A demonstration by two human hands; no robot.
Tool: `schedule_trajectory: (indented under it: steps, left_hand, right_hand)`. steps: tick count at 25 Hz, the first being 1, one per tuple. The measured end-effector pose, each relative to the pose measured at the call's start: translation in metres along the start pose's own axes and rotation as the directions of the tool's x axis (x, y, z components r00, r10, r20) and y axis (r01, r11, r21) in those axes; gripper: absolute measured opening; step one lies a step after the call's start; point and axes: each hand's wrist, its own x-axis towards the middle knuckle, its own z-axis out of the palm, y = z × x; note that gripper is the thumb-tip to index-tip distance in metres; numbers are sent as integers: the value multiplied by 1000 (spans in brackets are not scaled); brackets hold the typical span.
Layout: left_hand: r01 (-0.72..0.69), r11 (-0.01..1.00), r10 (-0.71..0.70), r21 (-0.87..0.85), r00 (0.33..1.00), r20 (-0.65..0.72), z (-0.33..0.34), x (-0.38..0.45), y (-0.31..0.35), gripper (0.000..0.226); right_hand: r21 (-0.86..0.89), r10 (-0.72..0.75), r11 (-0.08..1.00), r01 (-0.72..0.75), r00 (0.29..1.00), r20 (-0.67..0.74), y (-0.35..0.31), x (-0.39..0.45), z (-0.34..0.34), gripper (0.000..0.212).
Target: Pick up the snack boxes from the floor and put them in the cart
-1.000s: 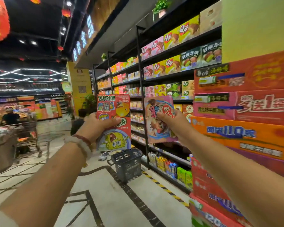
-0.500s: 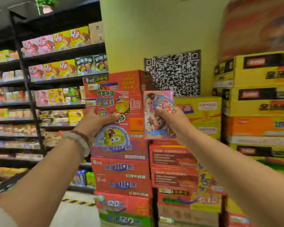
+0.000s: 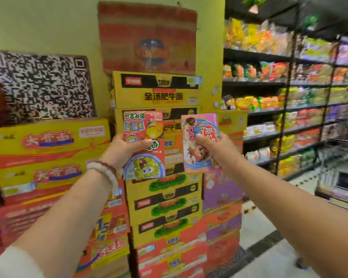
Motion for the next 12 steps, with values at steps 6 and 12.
schedule_trajectory:
  steps: [6, 12]
  left_hand:
    - [3, 999, 10, -52, 969, 247, 129, 85, -29, 34]
    - [-23, 997, 53, -78, 907, 417, 226, 176, -48, 67]
  right_hand:
    - [-118, -8, 993, -18, 977, -211, 19, 35, -118, 75]
    - [-155, -35, 987, -29, 917, -396, 22, 87, -199, 59]
